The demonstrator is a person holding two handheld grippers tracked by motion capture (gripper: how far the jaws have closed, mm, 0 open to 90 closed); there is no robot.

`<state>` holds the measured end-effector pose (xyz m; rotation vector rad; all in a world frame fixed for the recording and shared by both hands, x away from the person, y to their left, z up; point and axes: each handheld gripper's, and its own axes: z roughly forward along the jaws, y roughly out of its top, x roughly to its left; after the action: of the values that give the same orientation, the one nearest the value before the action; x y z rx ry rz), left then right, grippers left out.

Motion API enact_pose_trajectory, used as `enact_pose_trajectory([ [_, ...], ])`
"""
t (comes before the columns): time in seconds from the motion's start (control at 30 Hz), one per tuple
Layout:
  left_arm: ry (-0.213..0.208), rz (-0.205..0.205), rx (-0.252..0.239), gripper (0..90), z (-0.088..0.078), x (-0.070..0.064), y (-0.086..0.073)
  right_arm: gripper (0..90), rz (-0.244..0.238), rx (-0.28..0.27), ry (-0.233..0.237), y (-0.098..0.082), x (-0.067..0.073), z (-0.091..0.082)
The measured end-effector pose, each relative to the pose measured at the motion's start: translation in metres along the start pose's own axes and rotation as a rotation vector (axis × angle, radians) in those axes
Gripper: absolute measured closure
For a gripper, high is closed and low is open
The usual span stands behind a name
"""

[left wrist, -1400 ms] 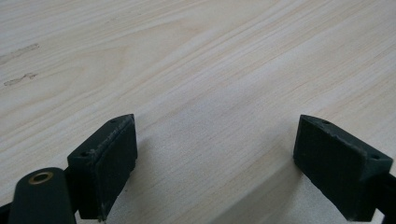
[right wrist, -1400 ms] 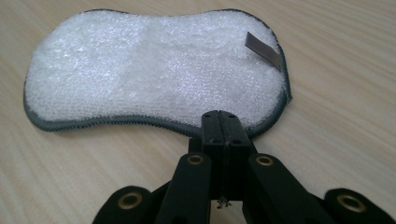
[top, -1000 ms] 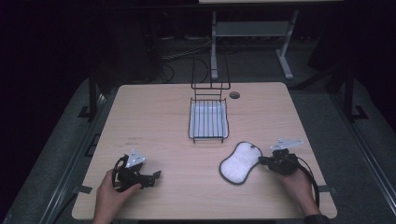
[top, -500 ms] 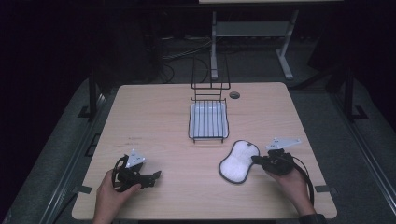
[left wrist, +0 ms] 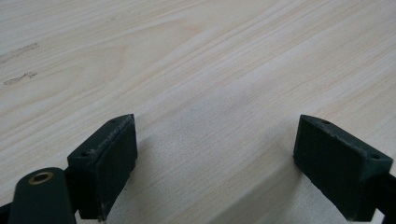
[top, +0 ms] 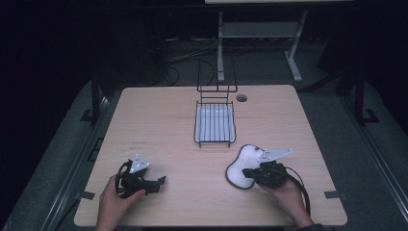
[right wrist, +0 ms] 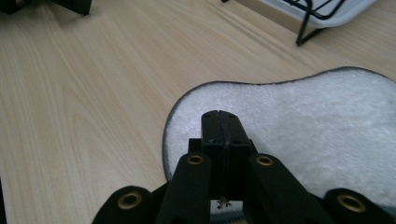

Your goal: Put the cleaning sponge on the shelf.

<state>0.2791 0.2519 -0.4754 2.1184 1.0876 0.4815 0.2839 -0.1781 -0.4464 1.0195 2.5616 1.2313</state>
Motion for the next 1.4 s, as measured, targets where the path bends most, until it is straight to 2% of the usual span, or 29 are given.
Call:
enact_pose_trajectory([
  [0.17,0.0,0.0,0.0,12.8,0.0,0.0,0.0,89.8,-0.018,0.014,0.011,0.004,0.005,0.01],
  [0.4,0.0,0.0,0.0,12.8,0.0,0.0,0.0,89.7,-0.03,0.037,0.002,0.007,0.008,0.023],
  [0.67,0.0,0.0,0.0,12.8,0.0,0.0,0.0,89.8,-0.026,0.044,0.01,0.005,0.008,0.023],
  [0.97,0.0,0.0,0.0,12.8,0.0,0.0,0.0,89.8,-0.023,0.063,-0.007,-0.004,0.006,0.01],
  [1.4,0.0,0.0,0.0,12.8,0.0,0.0,0.0,89.7,0.005,0.081,-0.028,-0.019,-0.001,-0.011],
])
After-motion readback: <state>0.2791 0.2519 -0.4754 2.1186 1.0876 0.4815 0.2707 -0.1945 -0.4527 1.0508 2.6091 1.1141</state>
